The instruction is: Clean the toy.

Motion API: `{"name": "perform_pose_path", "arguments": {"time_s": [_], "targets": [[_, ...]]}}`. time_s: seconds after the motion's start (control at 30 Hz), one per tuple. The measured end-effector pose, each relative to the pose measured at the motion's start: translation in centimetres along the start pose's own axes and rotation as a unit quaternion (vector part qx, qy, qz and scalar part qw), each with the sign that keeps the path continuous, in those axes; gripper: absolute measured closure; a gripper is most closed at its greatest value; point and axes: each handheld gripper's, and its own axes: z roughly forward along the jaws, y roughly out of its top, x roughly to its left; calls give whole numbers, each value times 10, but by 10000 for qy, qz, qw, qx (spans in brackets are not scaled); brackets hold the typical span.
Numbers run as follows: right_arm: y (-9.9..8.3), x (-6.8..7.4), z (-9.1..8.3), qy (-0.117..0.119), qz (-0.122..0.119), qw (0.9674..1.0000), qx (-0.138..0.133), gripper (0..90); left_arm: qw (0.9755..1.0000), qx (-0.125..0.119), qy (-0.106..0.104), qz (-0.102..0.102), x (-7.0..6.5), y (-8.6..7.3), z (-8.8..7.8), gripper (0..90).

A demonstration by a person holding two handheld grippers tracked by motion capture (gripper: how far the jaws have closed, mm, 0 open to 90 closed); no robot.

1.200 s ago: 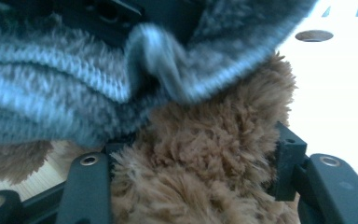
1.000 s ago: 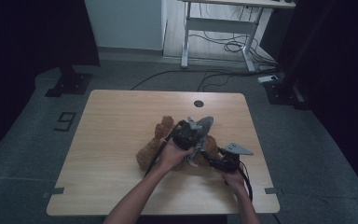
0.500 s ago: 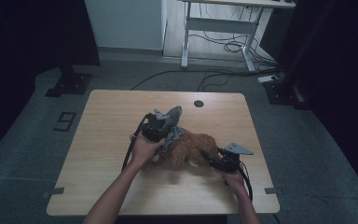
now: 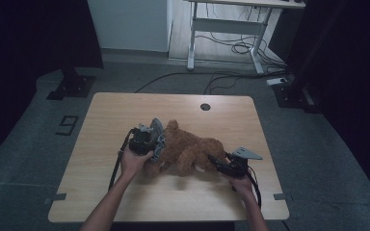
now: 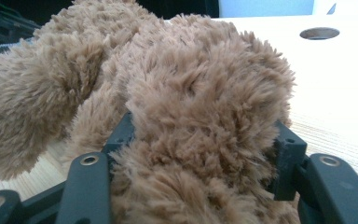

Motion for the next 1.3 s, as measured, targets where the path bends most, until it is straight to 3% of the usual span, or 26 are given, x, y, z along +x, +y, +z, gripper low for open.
{"name": "perform_pose_path", "arguments": {"time_s": [0.1,0.23,0.33,0.4,0.47,0.53,0.6,0.67,0.83,0.93,1.0,1.07,1.23,1.3], "targets": [[0,0,-1,-5,-27,10000,18,418,9997,172,92,164,1,-4,1,784],[0,-1,-1,23,-23,10000,8,418,9997,147,-28,175,3,-10,-2,784],[0,-1,-1,25,-16,10000,4,418,9995,46,47,295,1,-8,-10,782],[-1,-1,-1,32,-10,10000,10,418,9976,-118,243,644,-8,0,-21,781],[-1,-1,-1,19,-32,10000,-1,418,9953,-310,286,868,-18,9,-32,781],[-1,-1,-1,7,-81,10000,-6,418,9931,-549,204,1014,-31,21,-43,781],[-1,-1,-1,1,-57,10000,-2,418,9912,-747,-14,1091,-44,35,-52,781],[0,0,-1,-4,-81,10000,-2,418,9896,-825,-147,1169,-55,48,-55,780],[0,0,-1,-25,-166,9999,-9,420,9893,-851,-381,1119,-75,75,-40,779],[1,3,-1,-156,-358,9992,8,421,9906,-649,-382,1143,-82,83,-19,777],[2,3,0,-179,-405,9990,32,421,9920,-366,-459,1118,-84,80,-2,775],[2,3,-1,-172,-425,9989,41,420,9924,-312,-486,1088,-83,74,7,775],[3,3,-1,-120,-252,9996,56,320,9930,-305,-668,931,-77,59,4,782],[5,5,-2,-152,-282,9994,97,259,9921,-282,-666,1029,-78,53,1,784]]}}
